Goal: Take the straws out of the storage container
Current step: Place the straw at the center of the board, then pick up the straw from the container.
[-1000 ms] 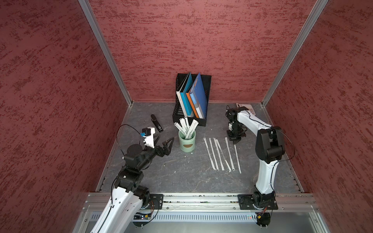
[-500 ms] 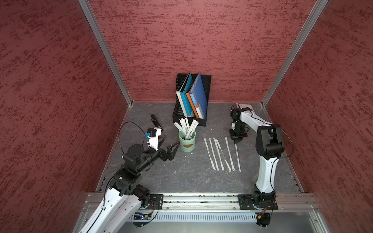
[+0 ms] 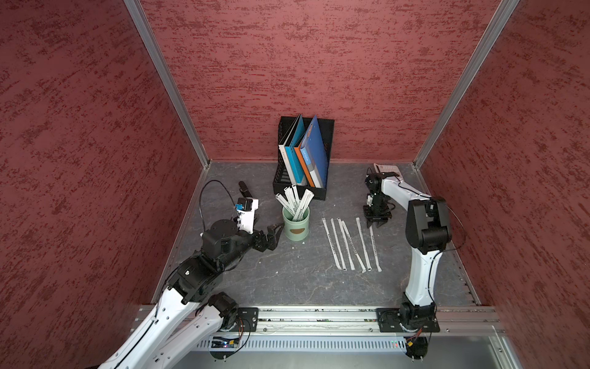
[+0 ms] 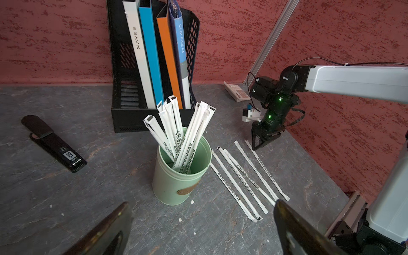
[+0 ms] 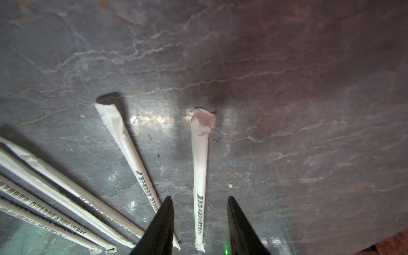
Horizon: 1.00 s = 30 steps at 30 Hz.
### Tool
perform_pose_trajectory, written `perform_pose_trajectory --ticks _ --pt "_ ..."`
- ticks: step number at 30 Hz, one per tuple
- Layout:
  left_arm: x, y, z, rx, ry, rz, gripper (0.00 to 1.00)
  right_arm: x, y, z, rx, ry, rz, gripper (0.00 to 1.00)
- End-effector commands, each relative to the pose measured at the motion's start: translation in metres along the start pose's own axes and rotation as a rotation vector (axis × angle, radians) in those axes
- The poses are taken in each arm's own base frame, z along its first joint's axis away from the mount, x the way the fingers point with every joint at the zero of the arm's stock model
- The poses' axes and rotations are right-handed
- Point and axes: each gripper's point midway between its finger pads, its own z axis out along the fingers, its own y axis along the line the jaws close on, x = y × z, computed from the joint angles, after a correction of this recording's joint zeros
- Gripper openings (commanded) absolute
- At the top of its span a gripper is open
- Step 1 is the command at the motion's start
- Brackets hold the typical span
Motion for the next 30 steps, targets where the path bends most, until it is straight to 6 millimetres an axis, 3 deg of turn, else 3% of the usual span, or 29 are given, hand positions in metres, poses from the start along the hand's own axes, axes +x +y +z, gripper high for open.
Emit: perform_pose_trajectory --ticks 1,6,10,15,19,22,30 --pt "0.011 0.006 -0.009 -0.038 0.064 0.041 1.0 -0.007 0.003 -0.052 -0.041 -0.181 0.037 0.38" --pt "0.018 -0.009 -0.011 0.042 0.088 0.076 0.99 -0.002 0.021 -0.112 -0.09 -0.384 0.006 0.39" --pt "0.024 -0.017 -0.011 0.078 0.142 0.081 1.0 0.007 0.077 -0.165 -0.295 -0.591 -0.111 0.4" --pt "0.032 -0.027 -0.016 0.134 0.173 0.11 1.0 0.015 0.156 -0.206 -0.528 -0.808 -0.251 0.4" --pt "0.029 -0.033 -0.024 0.166 0.145 0.117 0.99 0.014 0.208 -0.21 -0.579 -0.865 -0.351 0.4" --pt "0.027 -0.035 -0.03 0.184 0.122 0.125 0.99 0.007 0.238 -0.2 -0.633 -0.84 -0.381 0.39" --pt "0.037 -0.035 -0.036 0.2 0.154 0.146 0.99 -0.003 0.273 -0.179 -0.699 -0.785 -0.415 0.33"
